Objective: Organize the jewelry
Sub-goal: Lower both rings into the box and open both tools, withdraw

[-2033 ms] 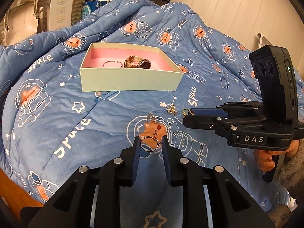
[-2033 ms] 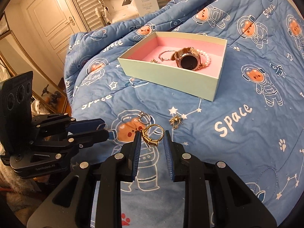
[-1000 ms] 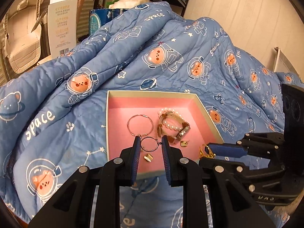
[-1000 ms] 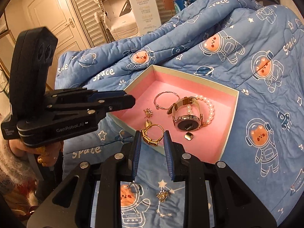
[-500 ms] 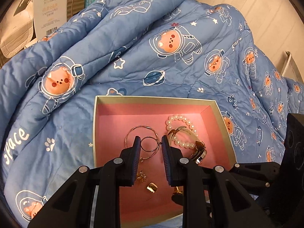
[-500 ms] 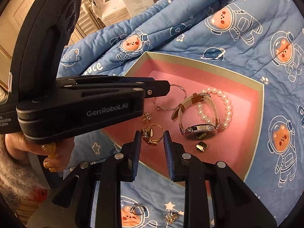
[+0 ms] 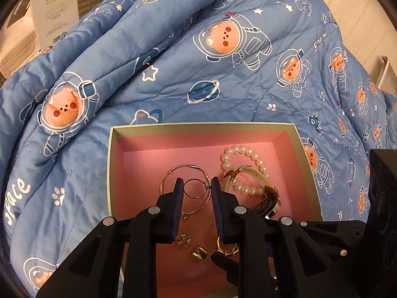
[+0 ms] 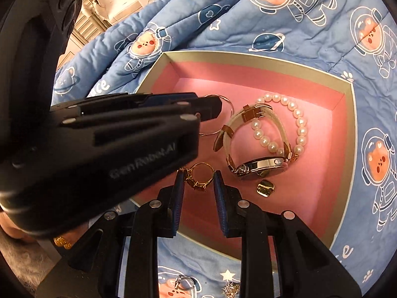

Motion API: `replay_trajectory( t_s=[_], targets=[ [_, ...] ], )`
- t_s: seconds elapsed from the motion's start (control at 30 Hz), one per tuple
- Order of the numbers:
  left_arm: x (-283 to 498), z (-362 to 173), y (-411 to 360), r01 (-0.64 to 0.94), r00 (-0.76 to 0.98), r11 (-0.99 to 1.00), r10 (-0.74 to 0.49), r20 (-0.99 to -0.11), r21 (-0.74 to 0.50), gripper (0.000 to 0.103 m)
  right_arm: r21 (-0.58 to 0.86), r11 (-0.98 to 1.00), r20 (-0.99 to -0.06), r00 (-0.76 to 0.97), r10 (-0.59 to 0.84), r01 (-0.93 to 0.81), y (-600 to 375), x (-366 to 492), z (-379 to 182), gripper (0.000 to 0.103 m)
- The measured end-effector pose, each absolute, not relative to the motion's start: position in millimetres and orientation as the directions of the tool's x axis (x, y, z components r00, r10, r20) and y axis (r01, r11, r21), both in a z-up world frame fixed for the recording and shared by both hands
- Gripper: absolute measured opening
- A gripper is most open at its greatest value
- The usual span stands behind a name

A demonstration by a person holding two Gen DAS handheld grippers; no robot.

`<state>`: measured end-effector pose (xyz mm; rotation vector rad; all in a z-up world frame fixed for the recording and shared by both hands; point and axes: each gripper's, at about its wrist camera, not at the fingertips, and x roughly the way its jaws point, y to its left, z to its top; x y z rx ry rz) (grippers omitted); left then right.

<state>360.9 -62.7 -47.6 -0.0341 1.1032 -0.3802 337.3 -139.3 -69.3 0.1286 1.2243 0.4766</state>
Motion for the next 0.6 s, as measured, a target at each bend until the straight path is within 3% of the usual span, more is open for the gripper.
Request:
replay_trajectory(
  t_s=[0.2,0.27,0.3,0.33,0.37,0.5,0.6],
  targets=[
    [362.7,-49.0,-65.9,0.281,0.379,0.936,-0.313,-0.871,-0.214,0.024,0.356,0.895,-0.869,0.256,0.423,-0.269,-137.9,337.0,-71.4,0.026],
    [362.4,-47.7,-65.5,0.283,0.381,0.934,-0.318,-0.868,-0.218,0.026,0.36,0.896,-0.868,0.258,0.424,-0.261,-138.3,337.2,-72.3,0.033],
    [362.1,-46.3,-65.3,0.282,0.387,0.934,-0.318,-0.865,-0.217,0.033,0.367,0.895,-0.866,0.257,0.429,-0.254,-139.8,337.1,-72.5,0.044],
    [361.4,-44.2,-64.0,0.277,0.398,0.937,-0.314,-0.862,-0.213,0.048,0.382,0.89,-0.861,0.255,0.441,-0.249,-142.6,336.2,-72.7,0.049],
    [360.8,-41.5,-61.8,0.268,0.411,0.939,-0.313,-0.856,-0.215,0.053,0.39,0.888,-0.856,0.259,0.448,-0.244,-143.4,335.5,-72.5,0.049],
    [357.8,-28.8,-50.3,0.243,0.439,0.93,-0.358,-0.824,-0.274,0.059,0.402,0.878,-0.837,0.284,0.467,-0.26,-143.1,329.0,-66.6,0.05],
    [350.5,-16.8,-39.6,0.227,0.479,0.926,-0.377,-0.793,-0.303,0.072,0.429,0.86,-0.81,0.303,0.502,-0.277,-142.5,320.8,-59.0,0.053]
  ],
)
